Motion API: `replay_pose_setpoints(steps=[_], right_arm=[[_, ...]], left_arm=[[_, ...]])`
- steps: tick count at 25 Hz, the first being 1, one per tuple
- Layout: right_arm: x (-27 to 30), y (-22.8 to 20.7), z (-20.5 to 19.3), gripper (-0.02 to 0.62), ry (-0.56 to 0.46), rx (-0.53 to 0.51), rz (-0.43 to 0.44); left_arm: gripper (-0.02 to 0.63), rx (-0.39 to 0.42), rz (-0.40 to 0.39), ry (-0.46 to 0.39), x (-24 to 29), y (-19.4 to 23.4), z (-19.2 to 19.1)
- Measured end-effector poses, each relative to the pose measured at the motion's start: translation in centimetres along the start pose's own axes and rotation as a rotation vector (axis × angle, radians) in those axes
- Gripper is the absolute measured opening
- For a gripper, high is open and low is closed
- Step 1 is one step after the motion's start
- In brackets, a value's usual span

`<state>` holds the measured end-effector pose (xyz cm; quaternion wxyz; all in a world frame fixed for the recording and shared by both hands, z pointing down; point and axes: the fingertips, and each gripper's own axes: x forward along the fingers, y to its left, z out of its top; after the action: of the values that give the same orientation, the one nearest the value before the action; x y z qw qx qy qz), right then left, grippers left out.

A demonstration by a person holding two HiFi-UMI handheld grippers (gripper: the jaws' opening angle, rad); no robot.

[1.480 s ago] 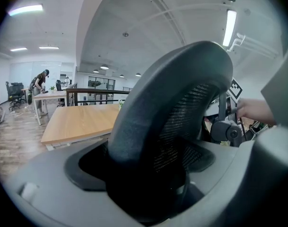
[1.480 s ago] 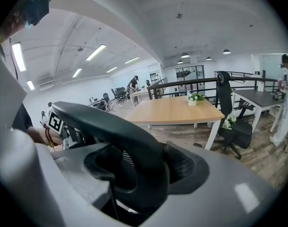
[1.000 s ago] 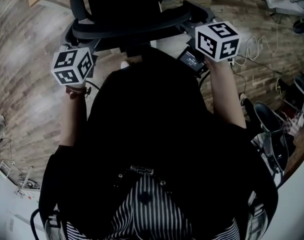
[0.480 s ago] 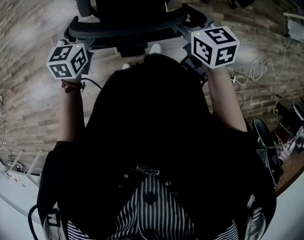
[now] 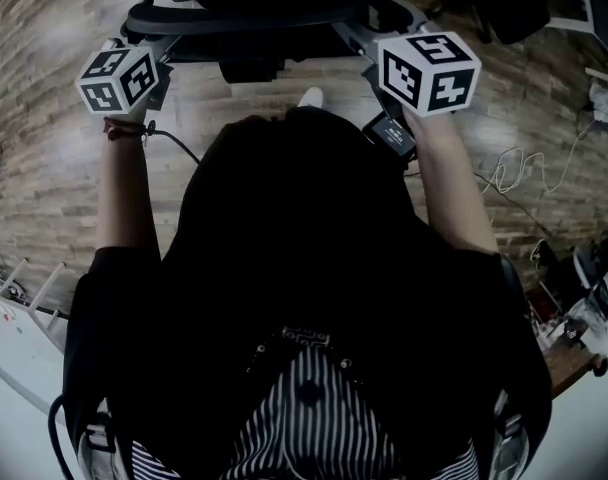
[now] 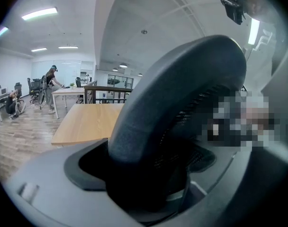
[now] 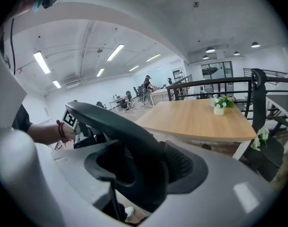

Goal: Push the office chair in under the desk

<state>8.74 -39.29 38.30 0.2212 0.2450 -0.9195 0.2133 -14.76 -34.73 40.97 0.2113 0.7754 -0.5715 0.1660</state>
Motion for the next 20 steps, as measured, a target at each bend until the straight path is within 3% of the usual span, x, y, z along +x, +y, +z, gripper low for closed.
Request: replay_pose_setpoints(steps=[7,15,20], right_arm=[[1.9,-3.3,2.2,0.267,0.005,-0.002,0.096],[3.7,-4.4,3.1,0.255,0.013,-0.02,0.098],[6.6,-3.8,4.7,0.255,0.018,-0.005,0.045]], left_arm=[[0.48,-0.002,0.018,-0.034,3.1,1.3,1.9],[0.48,-0.004,0.02,-0.051,4.9,3.2,2.6],[0.486,-0.008,-0.01,-0.07,5.2,6.7,3.4]])
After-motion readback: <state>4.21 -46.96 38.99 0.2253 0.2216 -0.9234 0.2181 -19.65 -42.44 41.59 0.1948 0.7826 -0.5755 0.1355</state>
